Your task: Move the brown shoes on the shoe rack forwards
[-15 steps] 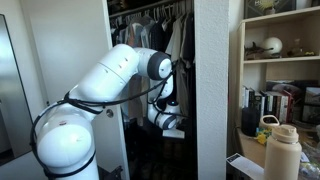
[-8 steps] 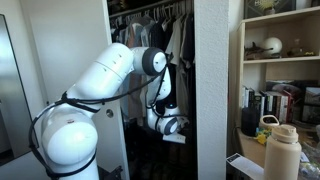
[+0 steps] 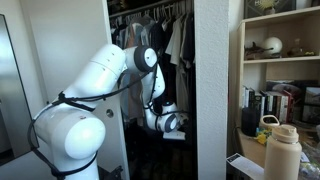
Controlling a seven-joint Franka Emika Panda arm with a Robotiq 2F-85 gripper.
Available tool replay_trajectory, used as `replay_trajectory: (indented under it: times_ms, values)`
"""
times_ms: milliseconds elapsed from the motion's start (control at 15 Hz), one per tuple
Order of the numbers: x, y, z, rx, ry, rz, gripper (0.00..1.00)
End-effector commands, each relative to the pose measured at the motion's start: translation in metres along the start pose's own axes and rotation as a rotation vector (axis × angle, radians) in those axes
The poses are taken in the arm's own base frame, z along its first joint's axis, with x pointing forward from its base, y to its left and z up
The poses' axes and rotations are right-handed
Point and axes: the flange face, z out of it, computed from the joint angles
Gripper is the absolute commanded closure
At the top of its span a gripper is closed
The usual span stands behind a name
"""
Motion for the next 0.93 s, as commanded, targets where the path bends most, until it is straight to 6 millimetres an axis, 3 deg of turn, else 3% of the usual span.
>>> replay_trajectory:
  times_ms: [0, 400, 867]
  values:
    - [0.026, -0.001, -0.028, -0.034, 0.047, -0.018, 0.44]
    - [0.038, -0.027, -0.051, -0.012, 0.009, -0.117, 0.0]
    - [0.018, -0.071, -0.072, 0.072, -0.131, -0.246, 0.0]
